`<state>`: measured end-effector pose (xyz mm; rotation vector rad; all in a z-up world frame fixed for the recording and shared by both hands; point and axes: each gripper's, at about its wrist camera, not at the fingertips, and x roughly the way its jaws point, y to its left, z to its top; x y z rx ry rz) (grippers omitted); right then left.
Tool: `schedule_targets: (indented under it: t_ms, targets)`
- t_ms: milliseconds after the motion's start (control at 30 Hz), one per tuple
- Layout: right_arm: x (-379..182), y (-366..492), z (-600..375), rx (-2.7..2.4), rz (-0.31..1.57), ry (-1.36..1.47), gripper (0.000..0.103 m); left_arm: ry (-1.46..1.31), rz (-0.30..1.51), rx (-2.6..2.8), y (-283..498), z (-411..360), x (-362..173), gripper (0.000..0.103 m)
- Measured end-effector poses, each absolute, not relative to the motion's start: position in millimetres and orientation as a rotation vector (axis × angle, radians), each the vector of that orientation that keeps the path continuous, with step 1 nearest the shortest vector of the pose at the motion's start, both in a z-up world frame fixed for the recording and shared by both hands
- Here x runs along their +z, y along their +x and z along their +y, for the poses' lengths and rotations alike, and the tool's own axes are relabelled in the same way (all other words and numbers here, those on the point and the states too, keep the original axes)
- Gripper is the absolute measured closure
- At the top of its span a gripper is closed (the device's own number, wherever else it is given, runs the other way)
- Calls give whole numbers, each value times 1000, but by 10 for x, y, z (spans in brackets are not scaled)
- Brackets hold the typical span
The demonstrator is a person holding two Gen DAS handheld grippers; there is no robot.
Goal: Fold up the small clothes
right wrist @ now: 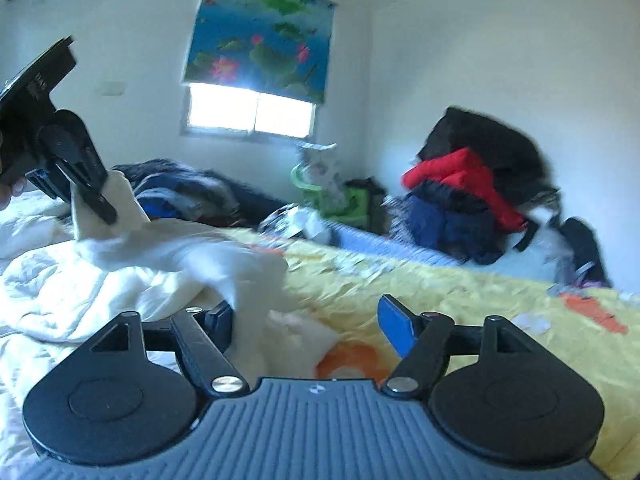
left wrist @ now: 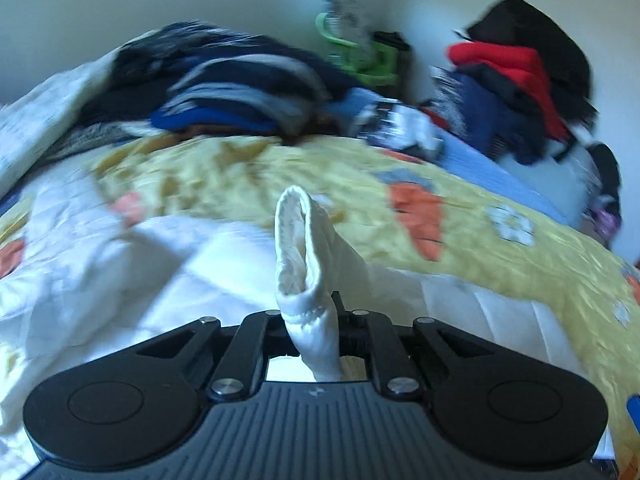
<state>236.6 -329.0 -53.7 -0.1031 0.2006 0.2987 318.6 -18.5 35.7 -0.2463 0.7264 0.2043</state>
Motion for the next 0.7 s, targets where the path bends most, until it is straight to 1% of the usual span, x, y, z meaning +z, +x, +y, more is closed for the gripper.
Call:
schedule_targets:
  t_ms: [100,467,700]
  targets:
    - [-567,2358,-3174,337,224,-147,21,-267,733,237,3144,69,298,92]
    - [-660,2220,-2685,411,270,-337,21,-273,749,253,3002,419,106,92]
    - [-668,2207,-2580,458,309,-383,20,-279,823,301,2933,620,-147,92]
